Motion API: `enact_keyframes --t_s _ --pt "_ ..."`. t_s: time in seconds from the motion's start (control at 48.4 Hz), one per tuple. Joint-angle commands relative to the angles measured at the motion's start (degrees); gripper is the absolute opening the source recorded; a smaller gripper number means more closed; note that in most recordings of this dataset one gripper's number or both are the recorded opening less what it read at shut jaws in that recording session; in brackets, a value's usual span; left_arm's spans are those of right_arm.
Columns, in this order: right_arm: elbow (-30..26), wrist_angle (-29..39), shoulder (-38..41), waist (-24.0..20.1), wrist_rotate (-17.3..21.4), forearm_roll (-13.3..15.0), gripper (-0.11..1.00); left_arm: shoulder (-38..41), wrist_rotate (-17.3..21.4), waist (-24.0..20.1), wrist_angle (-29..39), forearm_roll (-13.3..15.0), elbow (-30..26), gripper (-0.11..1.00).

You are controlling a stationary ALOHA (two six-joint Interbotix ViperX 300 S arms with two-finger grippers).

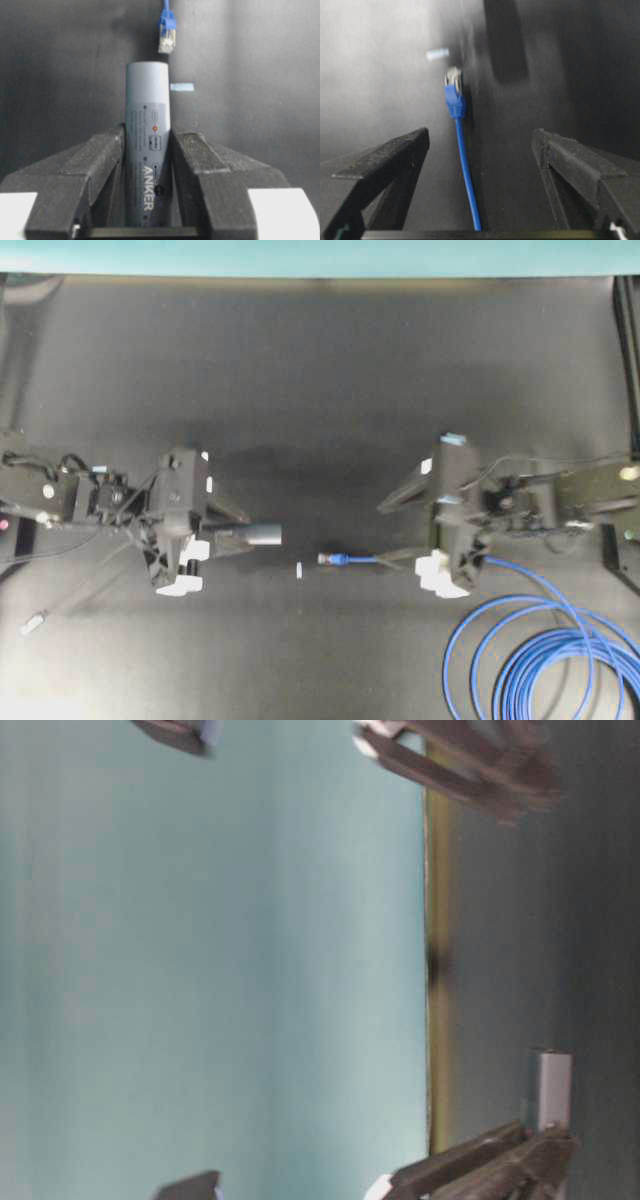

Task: Insert the LAN cable into the hub.
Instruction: 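Grasp the blue LAN cable near its plug with the right gripper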

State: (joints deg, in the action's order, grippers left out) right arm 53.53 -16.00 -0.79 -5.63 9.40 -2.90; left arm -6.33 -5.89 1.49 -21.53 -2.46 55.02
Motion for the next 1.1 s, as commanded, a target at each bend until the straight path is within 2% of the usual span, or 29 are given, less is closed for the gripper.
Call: enact_keyframes --t_s 0.0,0.31,0.847,0.93,1.012,1.074 --pt "-1.58 -1.49 2.11 -0.70 -0.62 0.26 0.80 -1.41 0.00 0.18 3.60 -0.09 -2.02 0.28" --pt "-4.75 -2.99 9.05 -1.14 -1.49 0.26 0.80 -2.11 -0.26 0.09 5.36 -0.09 -2.46 0.28" --pt "-9.76 -1.93 15.91 -2.55 -0.79 0.26 0.76 -2.37 -0.79 0.09 5.10 -0.18 -2.20 0.28" --pt "-10.28 -0.70 16.52 -2.72 -0.53 0.18 0.70 -2.37 -0.79 0.09 5.10 -0.18 -2.11 0.28" --pt "-10.46 0.70 16.52 -2.99 -0.18 0.00 0.53 -2.46 -0.79 0.09 5.10 -0.09 -2.02 0.28" --pt "-10.37 1.58 16.44 -3.08 0.26 0.00 0.35 -2.55 -0.79 0.09 5.10 -0.18 -1.93 0.28"
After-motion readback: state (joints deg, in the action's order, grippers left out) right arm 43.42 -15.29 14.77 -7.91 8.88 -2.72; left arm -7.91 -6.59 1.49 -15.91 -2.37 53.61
